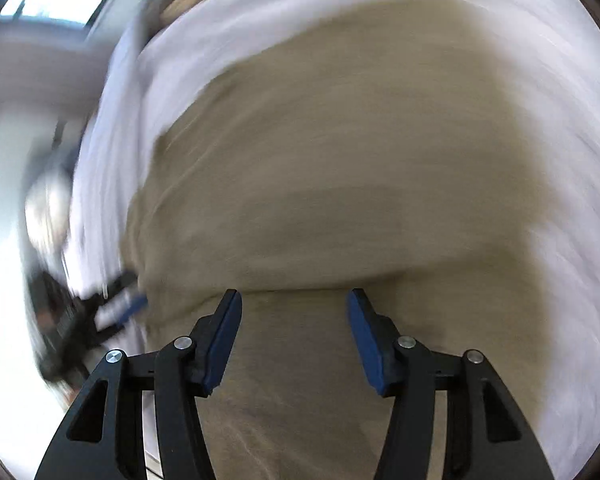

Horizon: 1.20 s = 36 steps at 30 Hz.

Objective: Fold small clothes

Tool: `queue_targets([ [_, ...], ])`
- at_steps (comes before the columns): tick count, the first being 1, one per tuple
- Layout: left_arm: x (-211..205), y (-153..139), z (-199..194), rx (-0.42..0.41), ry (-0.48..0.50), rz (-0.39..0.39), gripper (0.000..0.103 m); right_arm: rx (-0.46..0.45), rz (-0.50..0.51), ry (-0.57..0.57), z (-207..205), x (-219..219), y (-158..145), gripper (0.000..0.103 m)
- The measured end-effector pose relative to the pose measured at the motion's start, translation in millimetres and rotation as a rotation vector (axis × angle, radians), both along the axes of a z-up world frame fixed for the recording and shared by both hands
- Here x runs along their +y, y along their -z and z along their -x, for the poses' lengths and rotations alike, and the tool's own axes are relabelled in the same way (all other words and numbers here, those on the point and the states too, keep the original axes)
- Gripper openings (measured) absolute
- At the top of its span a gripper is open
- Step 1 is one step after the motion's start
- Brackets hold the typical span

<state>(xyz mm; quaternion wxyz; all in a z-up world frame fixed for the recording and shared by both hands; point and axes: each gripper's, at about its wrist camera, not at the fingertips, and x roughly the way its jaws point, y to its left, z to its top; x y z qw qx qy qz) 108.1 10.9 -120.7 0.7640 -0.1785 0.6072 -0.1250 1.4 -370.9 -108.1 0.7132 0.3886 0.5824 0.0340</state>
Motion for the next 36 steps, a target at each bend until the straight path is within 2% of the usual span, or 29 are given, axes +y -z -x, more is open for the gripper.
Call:
queue_targets([
  [2, -9, -1, -5, 0.006, 0.027, 0.032, 0.081, 0.0, -0.05, 0.136, 22, -37, 7, 0.059],
  [4, -17, 3, -10, 0.037, 0.049, 0.06, 0.041, -0.009, -0.108, 0.235, 27, -62, 13, 0.059],
  [5, -21, 5, -12, 0.047, 0.061, 0.074, 0.028, -0.017, -0.124, 0.27, 28, -71, 15, 0.059],
  [6, -23, 5, -13, 0.051, 0.07, 0.078, 0.01, -0.022, -0.127, 0.286, 26, -76, 16, 0.046],
  [8, -24, 0, -10, 0.029, 0.065, 0.08, 0.009, -0.023, -0.087, 0.276, 12, -76, 14, 0.006],
  [11, -17, -11, 2, -0.011, 0.055, 0.11, 0.009, -0.077, -0.003, 0.191, 7, -81, -6, 0.006],
  [14, -14, -7, 16, -0.001, 0.071, 0.091, 0.009, -0.085, 0.09, 0.1, 8, -88, -8, 0.006],
  [17, -12, 6, 23, 0.033, 0.071, 0.034, 0.009, -0.024, 0.088, 0.059, 13, -94, 11, 0.006],
  [19, -5, 8, 25, 0.048, 0.043, 0.046, 0.01, -0.017, 0.076, 0.052, 18, -95, 11, 0.008],
  [22, 11, -2, 26, 0.026, 0.016, -0.002, 0.01, -0.008, 0.104, 0.005, 23, -90, -1, 0.019],
  [24, 20, -11, 27, 0.001, 0.02, -0.064, 0.01, -0.019, 0.091, -0.005, 28, -90, -10, 0.04],
  [26, 27, -18, 26, -0.019, 0.035, -0.1, 0.01, -0.05, 0.109, 0.006, 31, -98, -22, 0.05],
  [29, 28, -28, 22, -0.045, 0.058, -0.115, 0.01, -0.091, 0.144, 0.055, 21, -117, -28, 0.05],
  [32, 17, -33, 15, -0.072, 0.073, -0.105, 0.01, -0.099, 0.096, 0.11, 3, -134, -17, 0.05],
  [35, 0, -28, 9, -0.071, 0.088, -0.095, 0.01, -0.062, 0.02, 0.103, -24, -133, 8, 0.05],
  [36, -5, -25, 7, -0.07, 0.095, -0.096, 0.01, -0.037, -0.012, 0.097, -32, -130, 17, 0.038],
])
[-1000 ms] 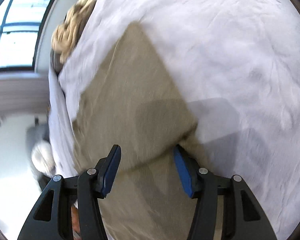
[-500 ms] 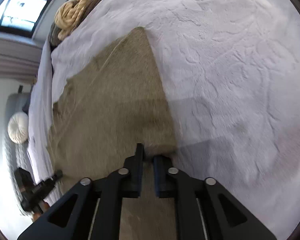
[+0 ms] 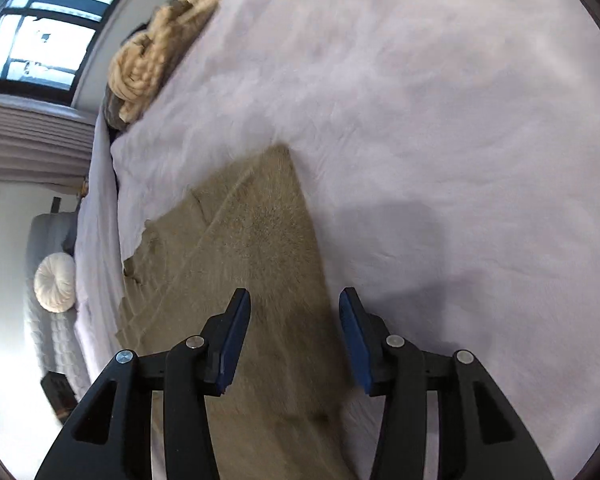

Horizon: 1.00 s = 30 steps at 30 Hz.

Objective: Fold small clothes

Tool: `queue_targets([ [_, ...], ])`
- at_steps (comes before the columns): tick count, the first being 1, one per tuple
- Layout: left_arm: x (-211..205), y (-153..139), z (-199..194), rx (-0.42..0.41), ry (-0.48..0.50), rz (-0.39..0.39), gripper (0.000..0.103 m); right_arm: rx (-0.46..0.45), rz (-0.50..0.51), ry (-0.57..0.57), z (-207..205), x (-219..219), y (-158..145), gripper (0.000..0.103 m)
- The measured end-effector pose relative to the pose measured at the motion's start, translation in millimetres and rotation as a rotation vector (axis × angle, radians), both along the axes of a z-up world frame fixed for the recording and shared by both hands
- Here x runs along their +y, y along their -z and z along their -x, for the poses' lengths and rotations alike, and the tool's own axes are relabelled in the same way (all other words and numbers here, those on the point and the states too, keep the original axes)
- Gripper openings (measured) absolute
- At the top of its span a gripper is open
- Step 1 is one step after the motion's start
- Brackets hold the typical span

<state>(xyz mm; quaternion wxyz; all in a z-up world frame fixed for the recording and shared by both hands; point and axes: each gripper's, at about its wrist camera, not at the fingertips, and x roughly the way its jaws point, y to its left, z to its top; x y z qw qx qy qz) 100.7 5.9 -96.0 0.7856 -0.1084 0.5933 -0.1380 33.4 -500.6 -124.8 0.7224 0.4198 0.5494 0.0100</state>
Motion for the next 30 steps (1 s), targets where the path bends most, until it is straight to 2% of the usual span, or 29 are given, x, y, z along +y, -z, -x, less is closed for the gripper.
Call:
queue_targets([
  [2, -11, 9, -2, 0.009, 0.009, -0.034, 0.01, 0.028, -0.02, -0.012, -7, 7, 1, 0.009],
  [3, -15, 13, -2, 0.011, 0.012, -0.049, 0.01, 0.012, 0.012, -0.029, -8, 13, -7, 0.009],
  [6, -20, 23, 0, 0.019, 0.016, -0.092, 0.01, -0.064, 0.234, -0.146, -12, 31, -42, 0.008],
  [10, -24, 30, 2, 0.01, 0.04, -0.108, 0.01, 0.012, 0.385, -0.238, -18, 33, -25, 0.009],
  [12, -26, 30, 3, 0.01, 0.046, -0.119, 0.01, 0.026, 0.4, -0.239, -16, 33, -15, 0.009],
  [17, -21, 21, 7, 0.013, 0.051, -0.146, 0.01, 0.043, 0.431, -0.151, 2, 35, -33, 0.012],
  [20, -12, 12, 12, 0.009, 0.037, -0.135, 0.01, 0.002, 0.466, -0.152, 15, 43, -54, 0.013],
  [23, -11, 5, 14, -0.009, 0.035, -0.124, 0.01, -0.05, 0.435, -0.19, 23, 58, -65, 0.013],
  [26, -20, 12, 13, 0.006, 0.058, -0.146, 0.01, -0.04, 0.436, -0.247, 19, 78, -57, 0.014],
  [30, -27, 28, 16, 0.015, 0.073, -0.196, 0.01, 0.062, 0.424, -0.274, 23, 84, -24, 0.013],
])
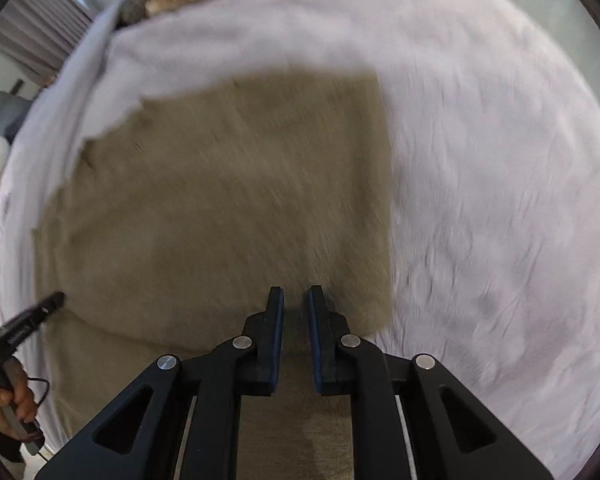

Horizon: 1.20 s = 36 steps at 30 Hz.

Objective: Fold small clothes

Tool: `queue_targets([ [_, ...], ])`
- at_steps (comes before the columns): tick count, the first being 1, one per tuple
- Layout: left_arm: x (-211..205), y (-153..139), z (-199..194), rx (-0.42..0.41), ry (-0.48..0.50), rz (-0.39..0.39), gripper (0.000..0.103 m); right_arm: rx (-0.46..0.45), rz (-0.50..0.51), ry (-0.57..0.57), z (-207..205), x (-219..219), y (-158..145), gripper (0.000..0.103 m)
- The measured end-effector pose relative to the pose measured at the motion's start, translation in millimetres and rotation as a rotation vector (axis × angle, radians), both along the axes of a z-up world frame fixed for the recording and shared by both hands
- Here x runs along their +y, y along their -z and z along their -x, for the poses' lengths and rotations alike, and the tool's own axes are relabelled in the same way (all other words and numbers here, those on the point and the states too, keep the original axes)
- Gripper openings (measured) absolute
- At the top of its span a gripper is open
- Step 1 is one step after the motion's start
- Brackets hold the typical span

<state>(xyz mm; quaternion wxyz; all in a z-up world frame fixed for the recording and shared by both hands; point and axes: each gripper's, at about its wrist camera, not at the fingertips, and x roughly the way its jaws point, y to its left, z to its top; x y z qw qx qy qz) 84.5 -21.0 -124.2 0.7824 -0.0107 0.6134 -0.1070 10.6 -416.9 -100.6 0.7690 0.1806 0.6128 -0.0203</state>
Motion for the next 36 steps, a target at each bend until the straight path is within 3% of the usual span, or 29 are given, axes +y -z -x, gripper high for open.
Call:
queue_targets([
  [3, 3, -4, 1, 0.004, -0.005, 0.005, 0.01, -0.016, -0.047, 0.043, 9, -10, -5, 0.013],
  [10, 11, -8, 8, 0.014, -0.011, -0.005, 0.01, -0.03, 0.009, 0.024, 22, -7, -25, 0.015],
  [15, 12, -13, 15, 0.016, -0.002, -0.011, 0.01, -0.034, -0.008, 0.044, 29, 4, -29, 0.029],
  [28, 15, -24, 26, 0.0, -0.008, -0.014, 0.01, -0.024, -0.026, 0.032, 35, 30, -35, 0.031],
  [35, 17, -26, 37, 0.001, -0.006, -0.095, 0.01, -0.019, -0.046, 0.018, 39, 44, -35, 0.031],
  [36, 20, -26, 37, 0.004, -0.014, -0.095, 0.017, -0.019, -0.049, 0.015, 40, 45, -35, 0.031],
])
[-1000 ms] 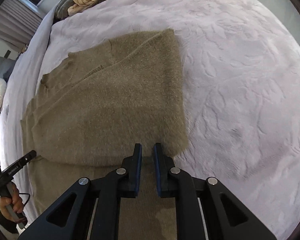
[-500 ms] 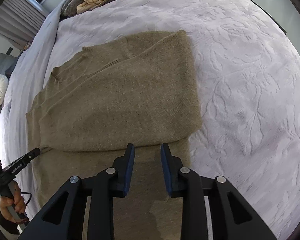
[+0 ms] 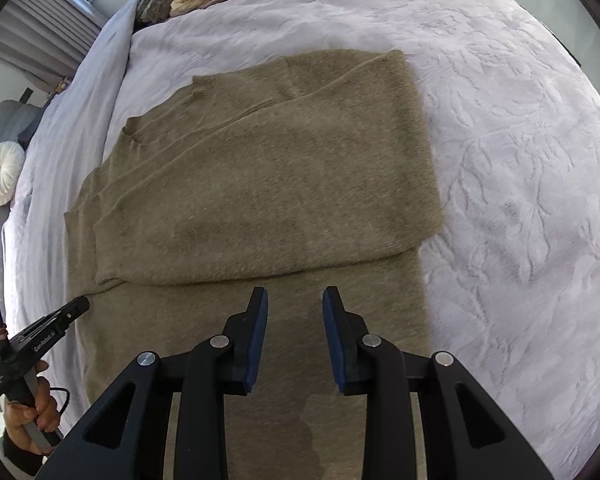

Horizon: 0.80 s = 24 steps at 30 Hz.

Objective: Fold small clothes

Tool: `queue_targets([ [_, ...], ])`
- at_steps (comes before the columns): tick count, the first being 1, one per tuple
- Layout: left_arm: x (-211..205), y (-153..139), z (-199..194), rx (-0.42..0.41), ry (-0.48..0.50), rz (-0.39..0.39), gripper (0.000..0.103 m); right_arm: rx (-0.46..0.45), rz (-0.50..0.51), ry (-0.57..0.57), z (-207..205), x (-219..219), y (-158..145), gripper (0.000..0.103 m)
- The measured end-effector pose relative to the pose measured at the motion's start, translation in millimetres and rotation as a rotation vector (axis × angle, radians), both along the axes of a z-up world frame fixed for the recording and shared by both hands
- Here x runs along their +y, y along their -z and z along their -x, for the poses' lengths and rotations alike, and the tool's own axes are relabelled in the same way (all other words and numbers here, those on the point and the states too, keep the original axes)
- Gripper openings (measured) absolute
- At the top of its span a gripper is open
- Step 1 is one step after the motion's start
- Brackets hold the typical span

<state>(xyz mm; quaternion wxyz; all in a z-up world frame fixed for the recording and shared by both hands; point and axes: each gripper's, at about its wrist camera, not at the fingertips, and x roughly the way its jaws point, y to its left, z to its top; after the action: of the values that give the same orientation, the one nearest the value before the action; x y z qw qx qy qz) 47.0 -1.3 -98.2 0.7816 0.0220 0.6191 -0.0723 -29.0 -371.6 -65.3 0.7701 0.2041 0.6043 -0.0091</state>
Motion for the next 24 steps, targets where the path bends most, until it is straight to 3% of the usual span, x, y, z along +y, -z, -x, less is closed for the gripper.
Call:
queue_targets([
  [1, 1, 0, 0, 0.003, -0.011, 0.004, 0.055, 0.0, -0.002, -0.003, 1, 2, 0, 0.032],
  [3, 8, -5, 4, -0.018, -0.051, -0.004, 0.102, 0.0, -0.001, -0.008, 2, 5, 0, 0.04],
  [5, 9, -10, 9, -0.055, -0.053, -0.015, 0.102, -0.003, 0.007, -0.012, 2, 7, -1, 0.047],
  [10, 9, -7, 11, -0.032, -0.064, -0.021, 0.102, -0.001, 0.001, -0.009, 4, 9, -1, 0.048],
  [12, 10, -5, 11, -0.023, -0.075, -0.035, 0.102, 0.0, 0.006, -0.014, 5, 10, -3, 0.056],
  [18, 18, -5, 15, 0.006, -0.092, -0.017, 0.102, 0.011, 0.022, -0.031, 13, 14, -12, 0.065],
  [24, 17, -16, 32, 0.009, -0.049, -0.029, 0.102, 0.034, 0.007, -0.027, 26, 21, -17, 0.066],
])
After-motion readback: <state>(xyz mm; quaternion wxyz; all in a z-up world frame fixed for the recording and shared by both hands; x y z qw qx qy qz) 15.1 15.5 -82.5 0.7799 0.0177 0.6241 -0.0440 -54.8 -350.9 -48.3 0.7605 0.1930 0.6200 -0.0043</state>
